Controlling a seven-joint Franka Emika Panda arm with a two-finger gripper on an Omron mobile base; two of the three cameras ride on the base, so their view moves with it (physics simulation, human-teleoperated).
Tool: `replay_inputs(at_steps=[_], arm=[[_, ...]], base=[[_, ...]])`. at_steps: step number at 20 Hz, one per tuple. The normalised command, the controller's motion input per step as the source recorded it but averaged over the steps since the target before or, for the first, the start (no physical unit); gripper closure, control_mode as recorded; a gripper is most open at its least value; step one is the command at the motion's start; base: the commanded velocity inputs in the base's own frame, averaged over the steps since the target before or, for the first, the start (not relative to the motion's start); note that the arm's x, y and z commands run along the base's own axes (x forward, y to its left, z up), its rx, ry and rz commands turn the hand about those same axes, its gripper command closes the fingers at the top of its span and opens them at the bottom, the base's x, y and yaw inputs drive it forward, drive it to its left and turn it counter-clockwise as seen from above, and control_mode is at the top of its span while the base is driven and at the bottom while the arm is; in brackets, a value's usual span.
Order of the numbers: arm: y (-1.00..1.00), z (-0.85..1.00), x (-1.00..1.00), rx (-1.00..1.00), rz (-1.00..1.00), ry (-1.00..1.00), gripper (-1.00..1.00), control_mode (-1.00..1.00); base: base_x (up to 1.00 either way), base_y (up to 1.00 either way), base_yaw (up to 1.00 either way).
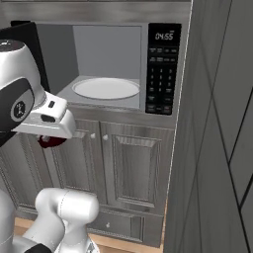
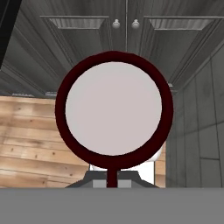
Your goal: Pick the mug from the counter and place it inside the microwave. Then close the microwave.
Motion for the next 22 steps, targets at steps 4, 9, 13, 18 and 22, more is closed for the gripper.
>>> replay_inputs(at_steps=[4, 9, 13, 18, 22], arm=[[0.00, 0.00, 0.00, 0.00, 0.00, 0.00, 1.00, 1.00], [0.00, 0.00, 0.00, 0.00, 0.00, 0.00, 1.00, 1.00], [0.00, 0.00, 0.00, 0.00, 0.00, 0.00, 1.00, -1.00], [0.06, 0.00, 0.19, 0.00, 0.00, -0.01, 1.00, -1.00], [0.16, -0.01, 0.77, 0.00, 0.04, -0.01, 1.00, -1.00]], base=[[0.00, 0.00, 0.00], [0.00, 0.00, 0.00], [0.00, 0.00, 0.00], [0.00, 0.00, 0.00], [0.00, 0.00, 0.00]])
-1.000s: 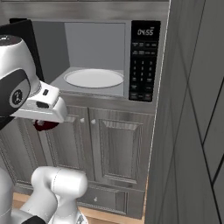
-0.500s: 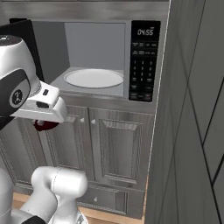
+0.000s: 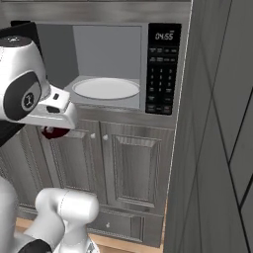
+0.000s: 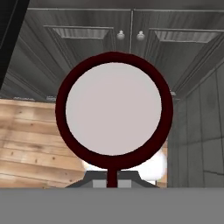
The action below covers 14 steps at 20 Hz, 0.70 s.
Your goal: Pick the mug from the counter and place it inside the microwave. Then close the microwave.
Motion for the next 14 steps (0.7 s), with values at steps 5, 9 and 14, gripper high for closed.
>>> replay_inputs(at_steps=[5, 9, 14], arm=[[-0.03, 0.15, 0.99, 0.00, 0.01, 0.00, 1.00, -1.00], [-0.05, 0.34, 0.84, 0.01, 0.03, -0.04, 1.00, -1.00], [0.00, 0.20, 0.68, 0.03, 0.06, -0.18, 1.00, -1.00]], base=[[0.00, 0.00, 0.00], [0.00, 0.00, 0.00], [0.00, 0.00, 0.00]])
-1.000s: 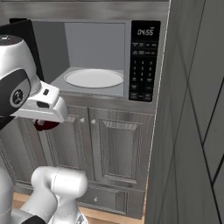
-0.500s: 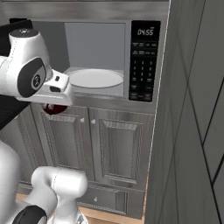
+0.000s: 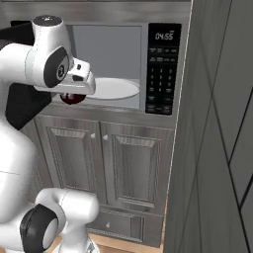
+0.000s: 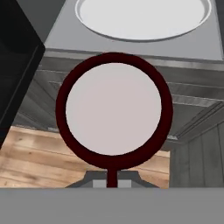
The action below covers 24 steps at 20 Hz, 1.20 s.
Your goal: Pick the mug from the counter and place it inside the microwave. Then close the microwave.
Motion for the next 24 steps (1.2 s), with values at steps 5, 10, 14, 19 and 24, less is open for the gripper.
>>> replay_inputs(at_steps=[5, 10, 14, 19, 24], arm=[[0.00, 0.06, 0.23, 0.00, 0.02, -0.14, 1.00, -1.00], [0.00, 0.00, 0.42, 0.00, 0.00, -0.03, 1.00, -1.00], [0.00, 0.00, 0.61, 0.00, 0.00, 0.00, 1.00, -1.00], [0.00, -0.01, 0.62, 0.00, 0.00, 0.00, 1.00, -1.00], [0.00, -0.20, 0.47, -0.02, 0.00, 0.00, 1.00, -1.00]], base=[[0.00, 0.00, 0.00], [0.00, 0.00, 0.00], [0.00, 0.00, 0.00], [0.00, 0.00, 0.00], [0.00, 0.00, 0.00]])
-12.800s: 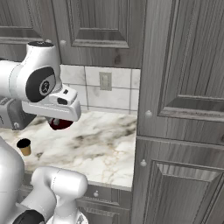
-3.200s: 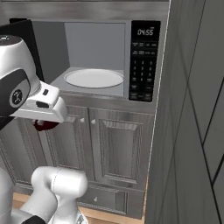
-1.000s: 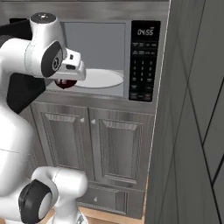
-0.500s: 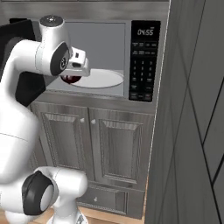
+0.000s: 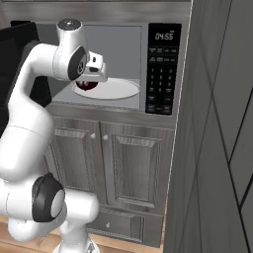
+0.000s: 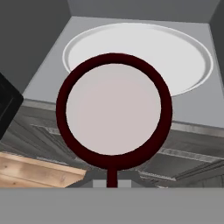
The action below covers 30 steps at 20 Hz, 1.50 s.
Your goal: Pick the mug from the counter and place it inside the microwave. Then close the microwave.
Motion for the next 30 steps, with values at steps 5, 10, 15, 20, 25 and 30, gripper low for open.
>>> replay_inputs(at_steps=[5, 10, 15, 20, 25, 30], arm=[[0.00, -0.27, 0.46, -0.02, 0.00, 0.00, 1.00, -1.00], [0.00, -0.28, 0.50, -0.04, 0.00, 0.00, 1.00, -1.00], [0.00, -0.22, 0.39, -0.05, 0.00, 0.02, 1.00, -1.00], [0.00, -0.19, 0.40, -0.03, 0.00, 0.01, 1.00, -1.00], [0.00, -0.07, 0.48, 0.00, 0.00, 0.00, 1.00, -1.00], [0.00, 0.00, 0.50, 0.00, 0.00, 0.00, 1.00, -1.00]], base=[[0.00, 0.00, 0.00], [0.00, 0.00, 0.00], [0.00, 0.00, 0.00], [0.00, 0.00, 0.00], [0.00, 0.00, 0.00], [0.00, 0.00, 0.00]])
